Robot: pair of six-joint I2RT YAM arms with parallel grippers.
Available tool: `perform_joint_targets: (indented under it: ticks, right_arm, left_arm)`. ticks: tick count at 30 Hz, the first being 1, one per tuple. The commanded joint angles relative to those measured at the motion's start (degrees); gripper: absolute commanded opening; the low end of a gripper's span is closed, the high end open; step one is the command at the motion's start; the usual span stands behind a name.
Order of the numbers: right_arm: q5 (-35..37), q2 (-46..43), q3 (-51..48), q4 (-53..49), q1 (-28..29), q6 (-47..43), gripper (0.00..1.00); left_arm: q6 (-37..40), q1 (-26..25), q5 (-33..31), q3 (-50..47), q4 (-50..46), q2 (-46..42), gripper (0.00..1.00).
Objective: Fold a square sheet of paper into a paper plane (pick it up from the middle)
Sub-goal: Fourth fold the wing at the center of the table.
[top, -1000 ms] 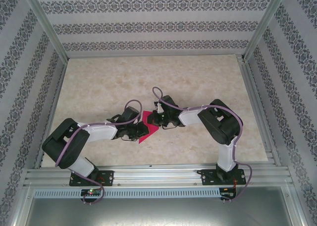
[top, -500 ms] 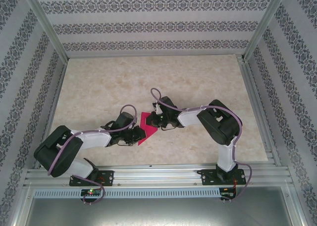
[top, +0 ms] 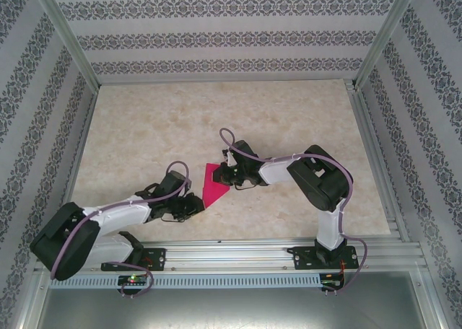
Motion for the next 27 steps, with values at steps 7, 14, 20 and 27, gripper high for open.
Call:
perform_joint_targets:
  ticks: [7, 14, 20, 27]
  right_arm:
    - [7.5, 2.6, -2.8, -5.0, 0.3, 3.7, 0.06]
    - [10.0, 1.2, -5.2, -1.7, 1.0, 7.6, 0.07]
    - [9.9, 0.9, -5.3, -1.3, 1.1, 7.9, 0.07]
    - [8.8, 1.2, -4.5, -1.6, 1.2, 7.6, 0.08]
  left_arm:
    - [0.4, 0.5, -3.2, 0.4, -18.7, -15.3, 0.29]
    - [-0.6, 2.1, -2.2, 4.9, -6.8, -10.0, 0.31]
    - [1.5, 2.1, -2.4, 10.2, -1.5, 1.6, 0.24]
    - [1.2, 2.2, 0.3, 6.5, 2.0, 9.1, 0.19]
